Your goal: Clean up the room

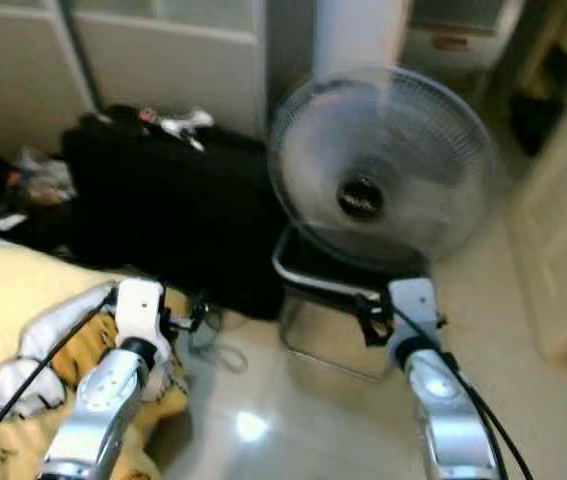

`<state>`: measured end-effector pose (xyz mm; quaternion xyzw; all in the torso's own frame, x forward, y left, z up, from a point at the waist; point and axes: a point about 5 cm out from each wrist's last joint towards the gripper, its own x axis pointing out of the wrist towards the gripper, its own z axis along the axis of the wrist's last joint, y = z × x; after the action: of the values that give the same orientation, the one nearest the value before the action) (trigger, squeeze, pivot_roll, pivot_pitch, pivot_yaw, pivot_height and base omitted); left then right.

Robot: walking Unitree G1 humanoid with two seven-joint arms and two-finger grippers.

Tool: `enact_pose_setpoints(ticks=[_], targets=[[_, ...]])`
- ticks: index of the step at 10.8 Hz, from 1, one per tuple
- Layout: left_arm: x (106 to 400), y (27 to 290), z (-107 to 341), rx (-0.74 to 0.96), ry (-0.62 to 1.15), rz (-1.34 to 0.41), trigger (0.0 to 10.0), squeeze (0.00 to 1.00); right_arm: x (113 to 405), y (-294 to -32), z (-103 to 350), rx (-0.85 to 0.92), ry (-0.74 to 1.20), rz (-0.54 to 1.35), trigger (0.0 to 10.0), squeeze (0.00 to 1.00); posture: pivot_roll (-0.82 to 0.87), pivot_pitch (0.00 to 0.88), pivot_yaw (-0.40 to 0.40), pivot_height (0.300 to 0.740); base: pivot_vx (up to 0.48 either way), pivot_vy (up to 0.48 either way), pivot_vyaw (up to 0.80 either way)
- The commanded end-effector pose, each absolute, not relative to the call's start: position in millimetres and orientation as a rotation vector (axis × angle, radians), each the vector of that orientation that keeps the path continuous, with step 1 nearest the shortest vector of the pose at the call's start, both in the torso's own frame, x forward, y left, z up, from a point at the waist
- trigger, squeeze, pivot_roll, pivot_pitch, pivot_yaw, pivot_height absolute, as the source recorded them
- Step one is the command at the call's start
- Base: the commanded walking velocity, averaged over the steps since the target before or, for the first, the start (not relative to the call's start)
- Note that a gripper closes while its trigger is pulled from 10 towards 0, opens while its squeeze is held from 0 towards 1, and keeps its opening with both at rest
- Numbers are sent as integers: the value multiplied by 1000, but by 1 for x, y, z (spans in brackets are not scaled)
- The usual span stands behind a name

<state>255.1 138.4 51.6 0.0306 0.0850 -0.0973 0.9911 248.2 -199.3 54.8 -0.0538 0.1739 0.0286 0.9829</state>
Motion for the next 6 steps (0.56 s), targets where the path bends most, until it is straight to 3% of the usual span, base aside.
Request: enact_pose_setpoints(ticks=[1, 5, 6], targets=[[255, 145, 54, 87, 163, -190, 10000, 788, 244, -192, 47, -54, 393, 96, 10000, 0, -146, 0, 4, 740, 450, 0, 0], [269, 147, 53, 104, 170, -218, 10000, 788, 228, -196, 22, -19, 479, 81, 10000, 0, -181, 0, 58, 740, 447, 0, -769], [271, 146, 54, 98, 168, -216, 10000, 784, 230, -195, 22, -20, 476, 94, 10000, 0, -174, 0, 57, 740, 442, 0, 0]])
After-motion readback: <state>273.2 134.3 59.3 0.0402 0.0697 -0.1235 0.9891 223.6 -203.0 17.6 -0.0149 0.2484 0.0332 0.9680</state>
